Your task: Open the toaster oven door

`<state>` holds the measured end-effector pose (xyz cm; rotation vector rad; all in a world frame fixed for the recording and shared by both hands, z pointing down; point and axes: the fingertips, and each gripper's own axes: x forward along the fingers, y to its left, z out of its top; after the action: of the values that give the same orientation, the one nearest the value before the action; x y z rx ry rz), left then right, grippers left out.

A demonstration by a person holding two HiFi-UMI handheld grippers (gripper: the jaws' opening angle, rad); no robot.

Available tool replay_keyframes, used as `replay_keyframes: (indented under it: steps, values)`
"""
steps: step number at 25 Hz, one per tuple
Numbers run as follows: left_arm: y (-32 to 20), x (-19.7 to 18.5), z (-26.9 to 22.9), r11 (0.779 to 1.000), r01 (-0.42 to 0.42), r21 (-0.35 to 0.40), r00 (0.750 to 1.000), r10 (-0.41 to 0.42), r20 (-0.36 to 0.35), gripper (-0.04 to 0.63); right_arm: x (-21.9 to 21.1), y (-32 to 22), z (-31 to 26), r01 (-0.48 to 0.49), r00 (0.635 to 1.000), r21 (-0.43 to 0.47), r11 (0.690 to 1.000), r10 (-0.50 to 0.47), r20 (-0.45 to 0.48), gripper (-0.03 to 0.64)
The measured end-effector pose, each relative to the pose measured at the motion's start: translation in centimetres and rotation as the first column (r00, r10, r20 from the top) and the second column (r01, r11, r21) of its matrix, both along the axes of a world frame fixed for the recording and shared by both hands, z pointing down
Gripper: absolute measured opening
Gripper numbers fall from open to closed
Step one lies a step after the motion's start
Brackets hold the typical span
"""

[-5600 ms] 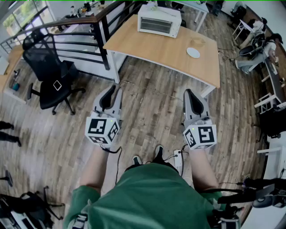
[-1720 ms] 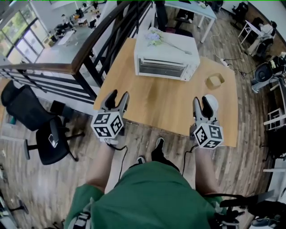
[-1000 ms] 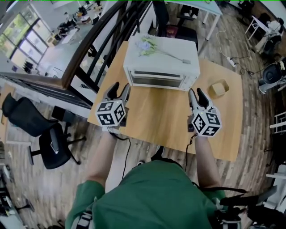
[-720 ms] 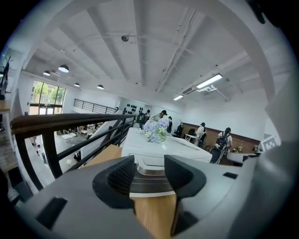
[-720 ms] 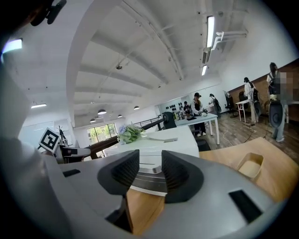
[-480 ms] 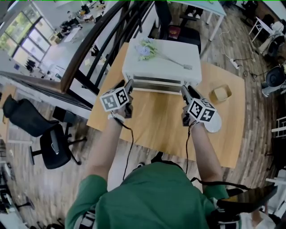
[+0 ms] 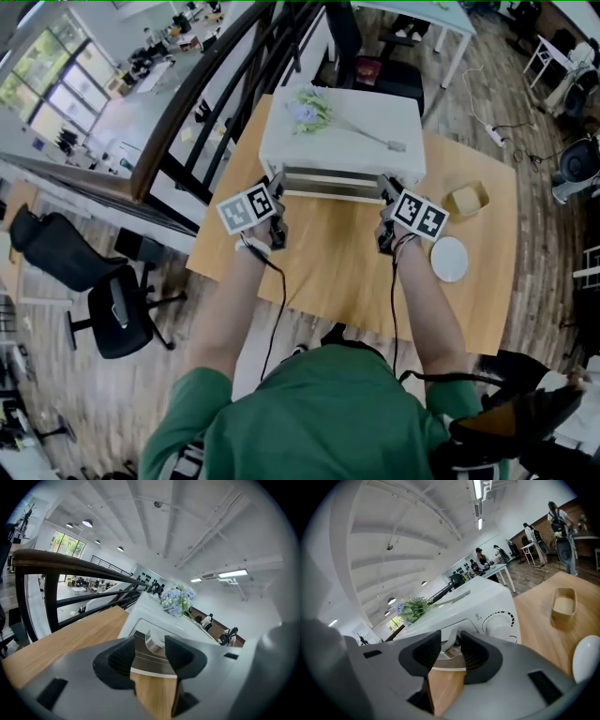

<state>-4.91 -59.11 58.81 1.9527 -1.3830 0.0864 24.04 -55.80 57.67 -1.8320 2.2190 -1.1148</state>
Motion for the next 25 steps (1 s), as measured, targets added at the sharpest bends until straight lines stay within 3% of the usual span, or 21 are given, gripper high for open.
replay_keyframes:
  steps: [11, 21, 25]
  values:
    - [5.3, -3.6, -0.3, 0.999, 0.03, 0.022, 0.997, -0.029, -0.066, 0.208, 0.0, 3.2, 1.1, -0.041, 0.992, 0.004, 0.999, 0.04, 0.116, 0.124]
    - [12.3, -8.8, -0.8, 0.996, 0.088, 0.027, 0.986, -0.083, -0.142, 0.209, -1.3, 10.4, 4.6, -0.07, 0.99, -0.034, 0.997, 0.073, 0.117, 0.117]
    - [14.7, -10.4, -0.7, 0.995, 0.09, 0.033, 0.989, -0.085, -0.12, 0.207, -1.8, 13.0, 6.4, -0.067, 0.994, -0.028, 0.997, 0.069, 0.09, 0.115]
